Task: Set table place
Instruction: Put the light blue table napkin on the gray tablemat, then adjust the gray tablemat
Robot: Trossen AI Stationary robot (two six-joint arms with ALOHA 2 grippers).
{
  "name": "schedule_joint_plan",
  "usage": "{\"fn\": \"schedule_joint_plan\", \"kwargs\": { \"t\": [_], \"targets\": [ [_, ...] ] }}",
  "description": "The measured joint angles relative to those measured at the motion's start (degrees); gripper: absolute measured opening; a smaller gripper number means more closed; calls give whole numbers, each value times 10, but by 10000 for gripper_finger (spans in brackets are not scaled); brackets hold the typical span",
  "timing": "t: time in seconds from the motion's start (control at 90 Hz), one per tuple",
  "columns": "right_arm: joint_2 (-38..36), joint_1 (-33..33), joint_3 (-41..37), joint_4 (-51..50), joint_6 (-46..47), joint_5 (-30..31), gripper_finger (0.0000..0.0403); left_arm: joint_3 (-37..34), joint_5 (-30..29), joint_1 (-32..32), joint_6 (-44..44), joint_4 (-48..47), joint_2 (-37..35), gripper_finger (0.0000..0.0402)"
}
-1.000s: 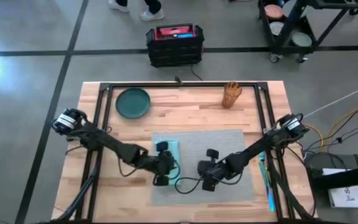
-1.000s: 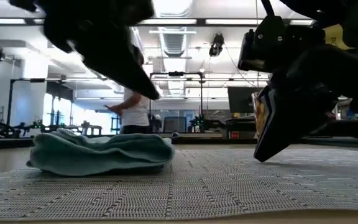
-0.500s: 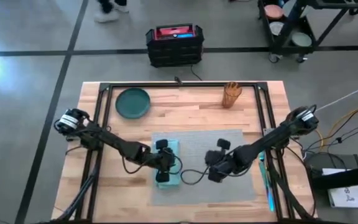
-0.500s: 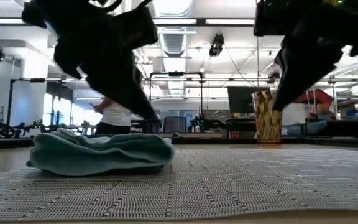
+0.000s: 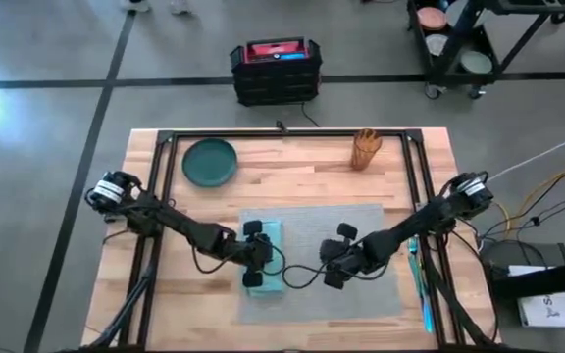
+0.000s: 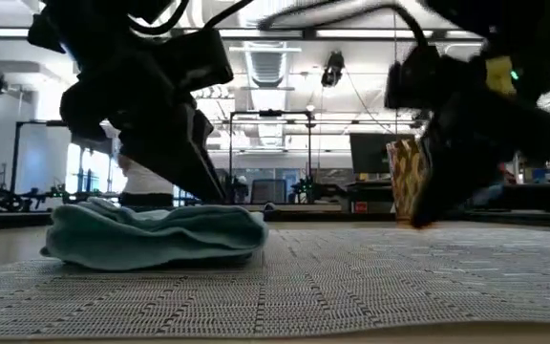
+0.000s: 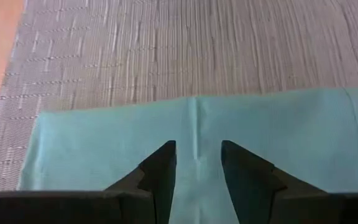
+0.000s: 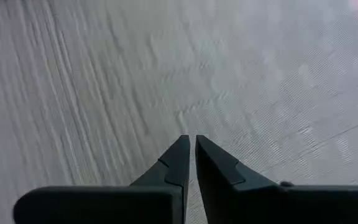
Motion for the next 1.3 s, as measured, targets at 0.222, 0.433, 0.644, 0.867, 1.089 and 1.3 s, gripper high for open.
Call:
{"fn": "schedule_joint_plan", "kwargs": {
  "t": [0.222,0.433,0.644,0.867,1.089,1.3],
  "targets": [
    [12,0,1,12,-3,5,14,-34,38,7,-25,8,0,115],
    [12,0,1,11,-8,6,14,-51,39,6,-48,12,-1,115],
    [11,0,1,11,-10,5,14,-53,39,2,-60,6,-7,115],
    [9,0,1,11,-10,4,14,-49,40,2,-61,3,-22,115],
    [-26,-1,18,-22,-13,0,14,-23,37,2,-57,-25,-72,115],
    [-91,-12,49,-79,-43,4,14,-21,11,-1,-62,-79,-143,115]
  ]
}}
